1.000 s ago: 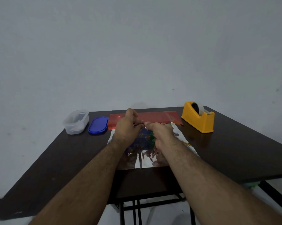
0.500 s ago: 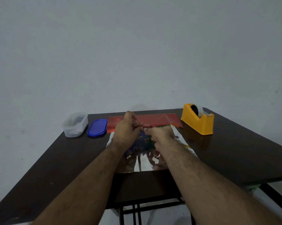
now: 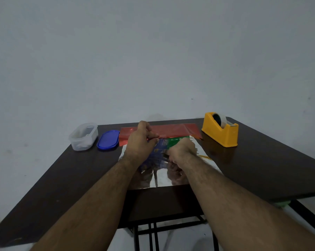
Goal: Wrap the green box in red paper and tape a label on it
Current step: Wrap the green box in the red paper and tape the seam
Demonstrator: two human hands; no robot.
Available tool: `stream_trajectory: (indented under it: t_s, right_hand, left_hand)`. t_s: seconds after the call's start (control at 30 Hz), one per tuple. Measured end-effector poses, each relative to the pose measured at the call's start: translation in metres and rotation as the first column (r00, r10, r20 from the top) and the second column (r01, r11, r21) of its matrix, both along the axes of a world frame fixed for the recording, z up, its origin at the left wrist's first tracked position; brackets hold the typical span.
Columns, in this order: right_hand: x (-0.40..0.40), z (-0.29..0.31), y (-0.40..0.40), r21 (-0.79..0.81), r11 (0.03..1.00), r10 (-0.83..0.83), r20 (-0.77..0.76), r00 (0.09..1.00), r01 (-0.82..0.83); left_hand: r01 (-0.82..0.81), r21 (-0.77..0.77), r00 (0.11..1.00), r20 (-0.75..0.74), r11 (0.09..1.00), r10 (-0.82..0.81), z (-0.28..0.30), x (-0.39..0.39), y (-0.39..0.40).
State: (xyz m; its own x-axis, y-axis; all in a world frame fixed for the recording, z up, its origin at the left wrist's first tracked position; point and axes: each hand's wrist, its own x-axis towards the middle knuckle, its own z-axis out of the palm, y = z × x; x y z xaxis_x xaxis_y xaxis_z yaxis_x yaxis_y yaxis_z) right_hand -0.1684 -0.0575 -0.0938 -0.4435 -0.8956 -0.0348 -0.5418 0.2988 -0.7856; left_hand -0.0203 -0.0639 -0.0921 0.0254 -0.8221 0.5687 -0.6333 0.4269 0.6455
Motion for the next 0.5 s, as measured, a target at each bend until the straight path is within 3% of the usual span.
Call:
stream_trajectory:
  t_s: [0.1, 0.17, 0.3, 0.5]
  right_hand:
    - [-0.004, 0.015, 0.007, -0.006, 0.997, 0.068, -0.181, 0.981, -0.071]
    - [-0.009, 0.025, 0.013, -0.154, 0.978, 0.08, -0.333, 0.94, -0.138]
    - [-0.019, 0.023, 0.012, -0.462, 0.798, 0.133, -0.491, 0.861, -0.386]
    - [-0.029, 0.026, 0.001, -0.308, 0.738, 0.3, -0.646, 0.702, -0.6]
  left_hand:
    - [0.002, -0.011, 1.0, 0.005, 1.0, -0.002, 0.001, 0.0, 0.001]
    - [0.007, -0.018, 1.0, 0.012, 1.0, -0.007, 0.0, 0.001, 0.0]
    - [0.008, -0.02, 1.0, 0.016, 1.0, -0.008, -0.001, 0.0, 0.002]
    - [0.0, -0.012, 1.0, 0.024, 1.0, 0.0, 0.0, 0.001, 0.003]
